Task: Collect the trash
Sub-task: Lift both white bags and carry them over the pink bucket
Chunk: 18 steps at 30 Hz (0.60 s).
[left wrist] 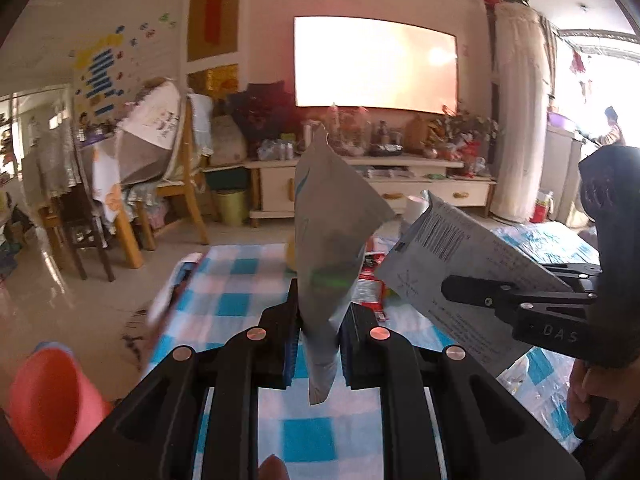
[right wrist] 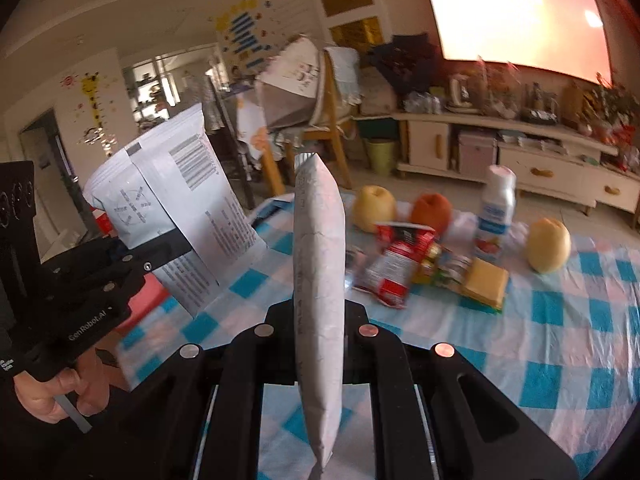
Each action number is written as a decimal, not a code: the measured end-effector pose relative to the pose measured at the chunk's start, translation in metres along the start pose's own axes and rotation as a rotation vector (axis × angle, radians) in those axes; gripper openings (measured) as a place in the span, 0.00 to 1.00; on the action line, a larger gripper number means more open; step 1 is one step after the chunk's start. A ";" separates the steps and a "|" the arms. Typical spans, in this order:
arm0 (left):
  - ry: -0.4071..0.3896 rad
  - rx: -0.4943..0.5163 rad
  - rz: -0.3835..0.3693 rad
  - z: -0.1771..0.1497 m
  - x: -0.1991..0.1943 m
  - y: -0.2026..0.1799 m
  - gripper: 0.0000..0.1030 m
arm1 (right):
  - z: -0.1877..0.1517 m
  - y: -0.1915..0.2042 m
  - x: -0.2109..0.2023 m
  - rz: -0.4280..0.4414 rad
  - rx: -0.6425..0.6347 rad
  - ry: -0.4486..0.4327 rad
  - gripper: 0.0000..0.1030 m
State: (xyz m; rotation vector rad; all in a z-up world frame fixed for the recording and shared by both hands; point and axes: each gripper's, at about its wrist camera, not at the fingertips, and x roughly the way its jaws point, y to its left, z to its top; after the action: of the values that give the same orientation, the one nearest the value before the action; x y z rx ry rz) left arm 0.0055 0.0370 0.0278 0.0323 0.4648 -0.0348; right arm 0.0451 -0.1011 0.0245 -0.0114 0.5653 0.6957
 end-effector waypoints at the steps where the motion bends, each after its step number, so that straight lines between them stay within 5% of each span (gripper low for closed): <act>1: -0.006 -0.007 0.013 0.002 -0.007 0.007 0.17 | 0.004 0.010 -0.001 0.009 -0.012 -0.004 0.12; 18: -0.041 -0.143 0.264 -0.005 -0.106 0.152 0.17 | 0.050 0.163 0.033 0.170 -0.174 -0.001 0.12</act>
State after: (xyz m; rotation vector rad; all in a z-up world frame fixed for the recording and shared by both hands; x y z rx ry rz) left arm -0.0856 0.1915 0.0747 -0.0475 0.4185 0.2560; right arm -0.0086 0.0546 0.0791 -0.1260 0.5072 0.9088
